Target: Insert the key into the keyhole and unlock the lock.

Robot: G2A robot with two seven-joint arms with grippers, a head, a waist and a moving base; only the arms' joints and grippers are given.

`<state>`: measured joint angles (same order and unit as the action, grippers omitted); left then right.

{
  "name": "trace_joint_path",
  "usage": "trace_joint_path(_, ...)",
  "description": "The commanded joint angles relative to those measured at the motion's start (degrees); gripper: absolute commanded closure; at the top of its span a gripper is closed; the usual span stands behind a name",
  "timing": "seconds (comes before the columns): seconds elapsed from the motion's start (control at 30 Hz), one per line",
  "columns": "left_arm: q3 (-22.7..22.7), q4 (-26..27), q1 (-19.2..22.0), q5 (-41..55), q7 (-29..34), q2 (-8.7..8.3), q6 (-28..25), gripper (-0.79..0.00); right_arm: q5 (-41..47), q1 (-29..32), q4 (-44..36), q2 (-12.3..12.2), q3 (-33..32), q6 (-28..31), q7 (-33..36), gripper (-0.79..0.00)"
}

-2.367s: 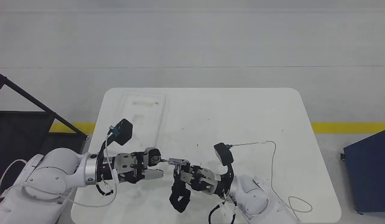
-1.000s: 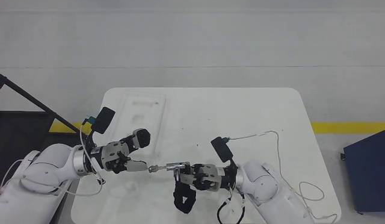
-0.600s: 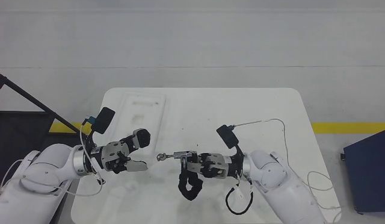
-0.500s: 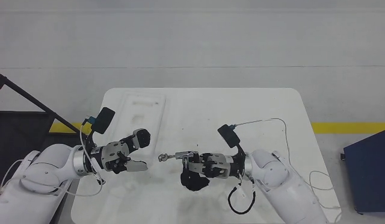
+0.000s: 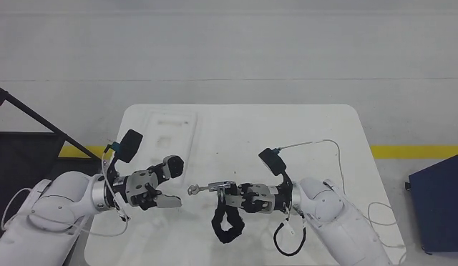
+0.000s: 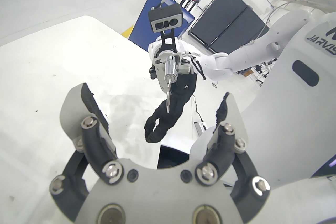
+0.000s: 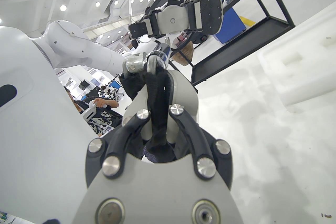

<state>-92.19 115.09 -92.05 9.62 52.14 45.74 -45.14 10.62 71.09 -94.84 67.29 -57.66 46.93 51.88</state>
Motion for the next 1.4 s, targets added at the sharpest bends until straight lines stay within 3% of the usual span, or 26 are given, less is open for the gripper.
trace_joint_path(0.0,0.6,0.3,0.1,-1.0,-0.2,0.05,-0.4,-0.714,0.0,0.0,0.0,0.0,0.0,0.0,0.0,0.0)
trace_joint_path(0.07,1.3,0.5,0.3,-2.1,-0.5,0.11,-0.5,-0.733,0.0,0.0,0.0,0.0,0.0,0.0,0.0,0.0)
trace_joint_path(0.1,1.6,0.5,0.5,-2.6,-0.6,0.14,-0.6,-0.677,0.0,0.0,0.0,0.0,0.0,0.0,0.0,0.0)
trace_joint_path(0.13,1.9,0.6,0.7,-3.2,-0.7,0.16,-0.7,-0.563,0.0,0.0,0.0,0.0,0.0,0.0,0.0,0.0)
trace_joint_path(0.17,2.1,0.5,0.8,-3.6,-1.0,0.19,-0.8,-0.391,0.0,0.0,0.0,0.0,0.0,0.0,0.0,0.0)
trace_joint_path(0.2,2.4,0.5,0.9,-4.0,-1.2,0.22,-0.9,-0.296,0.0,0.0,0.0,0.0,0.0,0.0,0.0,0.0)
trace_joint_path(0.27,2.8,0.5,1.1,-4.4,-1.7,0.27,-1.1,-0.182,0.0,0.0,0.0,0.0,0.0,0.0,0.0,0.0)
trace_joint_path(0.43,3.3,0.3,0.9,-5.0,-2.0,0.25,-1.7,-0.092,0.0,0.0,0.0,0.0,0.0,0.0,0.0,0.0)
trace_joint_path(0.77,2.9,0.4,0.3,-5.5,-2.5,0.08,-3.2,0.0,0.0,0.0,0.0,0.0,0.0,0.0,0.0,0.0)
trace_joint_path(0.93,2.5,0.8,-0.1,-8.7,-5.8,0.32,-8.1,0.0,0.0,0.0,0.0,0.0,0.0,0.0,0.0,0.0)
trace_joint_path(1.03,1.1,0.9,-0.3,-16.7,-11.8,1.05,-12.8,0.0,0.0,0.0,0.0,0.0,0.0,0.0,0.0,0.0)
trace_joint_path(1.2,1.5,1.2,0.2,-34.0,-24.6,2.92,-12.9,0.0,0.0,0.0,0.0,0.0,0.0,0.0,0.0,0.0)
trace_joint_path(1.37,1.7,2.3,0.2,-56.1,-41.8,5.11,-10.7,0.0,0.0,0.0,0.0,0.0,0.0,0.0,0.0,0.0)
